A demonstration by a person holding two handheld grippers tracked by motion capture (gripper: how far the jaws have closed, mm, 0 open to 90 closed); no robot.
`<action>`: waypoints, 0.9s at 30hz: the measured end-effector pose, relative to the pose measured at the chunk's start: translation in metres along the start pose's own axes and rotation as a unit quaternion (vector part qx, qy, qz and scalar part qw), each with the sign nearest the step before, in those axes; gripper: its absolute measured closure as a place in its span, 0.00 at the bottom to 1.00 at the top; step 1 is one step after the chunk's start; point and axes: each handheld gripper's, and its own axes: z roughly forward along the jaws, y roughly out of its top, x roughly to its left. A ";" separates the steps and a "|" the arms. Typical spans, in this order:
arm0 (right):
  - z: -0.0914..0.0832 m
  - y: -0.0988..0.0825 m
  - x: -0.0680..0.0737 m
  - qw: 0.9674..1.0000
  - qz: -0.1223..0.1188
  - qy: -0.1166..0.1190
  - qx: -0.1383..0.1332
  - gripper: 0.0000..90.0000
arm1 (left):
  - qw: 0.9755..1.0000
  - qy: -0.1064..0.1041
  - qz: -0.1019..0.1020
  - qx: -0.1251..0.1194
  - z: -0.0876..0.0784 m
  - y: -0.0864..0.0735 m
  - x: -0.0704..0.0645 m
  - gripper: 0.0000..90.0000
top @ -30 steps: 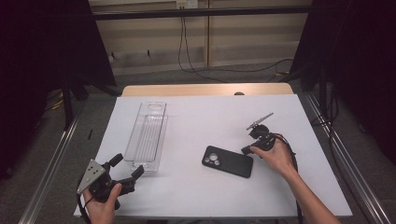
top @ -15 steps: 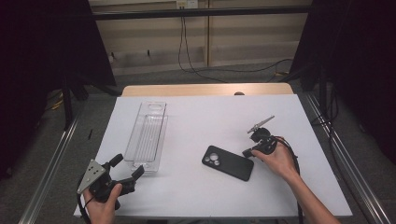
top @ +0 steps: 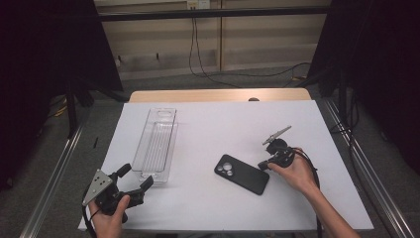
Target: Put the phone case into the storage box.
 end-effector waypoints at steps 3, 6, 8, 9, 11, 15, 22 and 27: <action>-0.001 -0.003 0.000 1.000 0.006 0.004 -0.007 1.00 | 1.000 0.000 0.001 0.001 0.001 0.000 0.000 0.05; -0.001 -0.007 0.000 1.000 0.007 0.006 -0.014 1.00 | 1.000 0.000 0.002 0.003 0.001 -0.001 -0.001 0.05; -0.002 -0.007 0.001 1.000 0.002 0.004 -0.011 1.00 | 1.000 -0.001 0.003 0.004 0.002 -0.001 -0.002 0.05; -0.002 -0.007 0.003 1.000 -0.001 0.001 -0.010 1.00 | 1.000 -0.002 0.004 0.006 0.002 -0.001 -0.002 0.05; -0.002 -0.008 0.004 1.000 -0.001 0.000 -0.010 1.00 | 1.000 -0.003 0.003 0.005 0.002 -0.001 -0.002 0.05; -0.003 -0.011 0.005 1.000 0.000 0.003 -0.013 1.00 | 1.000 -0.003 0.003 0.006 0.002 -0.001 -0.002 0.05; -0.004 -0.016 0.006 1.000 0.007 0.001 -0.027 1.00 | 1.000 -0.004 0.002 0.003 0.002 -0.001 -0.002 0.05; -0.004 -0.021 0.004 0.999 0.011 0.006 -0.044 1.00 | 1.000 -0.004 0.000 0.002 0.003 0.000 -0.002 0.05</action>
